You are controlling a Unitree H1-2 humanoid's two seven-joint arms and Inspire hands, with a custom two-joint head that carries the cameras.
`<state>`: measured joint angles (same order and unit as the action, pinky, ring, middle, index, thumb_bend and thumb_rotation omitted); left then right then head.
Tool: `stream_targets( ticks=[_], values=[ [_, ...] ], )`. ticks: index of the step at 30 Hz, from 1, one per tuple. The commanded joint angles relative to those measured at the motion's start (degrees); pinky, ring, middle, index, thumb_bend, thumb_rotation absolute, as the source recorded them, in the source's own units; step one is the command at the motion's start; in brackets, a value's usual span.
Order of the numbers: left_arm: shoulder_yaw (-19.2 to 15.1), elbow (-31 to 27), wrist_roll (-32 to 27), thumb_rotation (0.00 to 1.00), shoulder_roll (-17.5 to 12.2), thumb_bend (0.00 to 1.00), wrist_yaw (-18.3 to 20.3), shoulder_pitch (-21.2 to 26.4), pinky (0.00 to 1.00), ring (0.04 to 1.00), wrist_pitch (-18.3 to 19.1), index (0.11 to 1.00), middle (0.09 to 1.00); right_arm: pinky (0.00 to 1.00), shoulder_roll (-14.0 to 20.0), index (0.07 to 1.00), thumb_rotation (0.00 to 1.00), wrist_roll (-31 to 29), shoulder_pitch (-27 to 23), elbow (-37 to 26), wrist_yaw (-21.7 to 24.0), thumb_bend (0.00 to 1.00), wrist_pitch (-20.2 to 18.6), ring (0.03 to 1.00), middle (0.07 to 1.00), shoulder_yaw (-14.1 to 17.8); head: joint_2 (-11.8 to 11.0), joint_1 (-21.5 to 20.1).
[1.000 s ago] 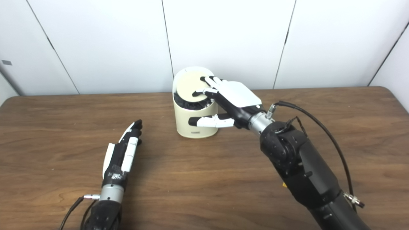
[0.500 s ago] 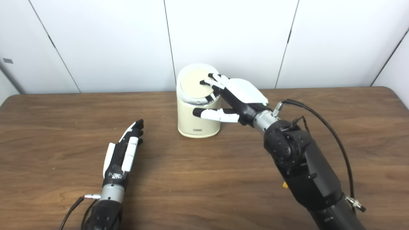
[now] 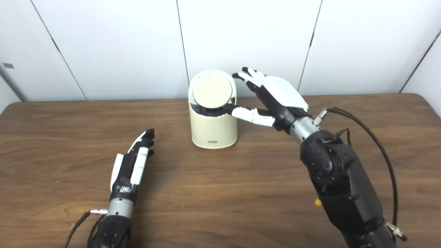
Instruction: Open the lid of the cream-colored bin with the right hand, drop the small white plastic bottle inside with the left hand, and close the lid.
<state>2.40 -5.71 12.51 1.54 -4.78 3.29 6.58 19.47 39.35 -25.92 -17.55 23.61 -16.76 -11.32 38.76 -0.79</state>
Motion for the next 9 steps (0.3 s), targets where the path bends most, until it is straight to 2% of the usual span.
stream_targets(
  ticks=[1,4,9],
  values=[
    [0.1,0.4,0.2,0.99,0.1,0.62,-0.5,1.5,0.89,0.907,-1.0,0.907,0.912,1.00,1.0,0.936,1.00,-0.4,-1.8,-2.0,-1.2,0.57,0.5,1.000,1.000,1.3,-0.1,-0.1],
    [-0.1,0.5,0.0,0.99,0.3,0.62,-0.6,1.6,0.90,0.907,-1.0,0.906,0.908,1.00,0.9,0.933,1.00,-1.5,-1.3,-1.8,-2.0,0.58,0.7,1.000,1.000,2.6,-0.1,0.0],
    [-0.6,0.5,-1.1,0.99,0.4,0.62,-0.3,1.8,0.89,0.908,-1.2,0.907,0.907,0.98,0.7,0.939,1.00,-5.8,1.3,-2.5,-2.8,0.56,-0.2,1.000,1.000,6.6,-0.2,-0.3]
  ],
)
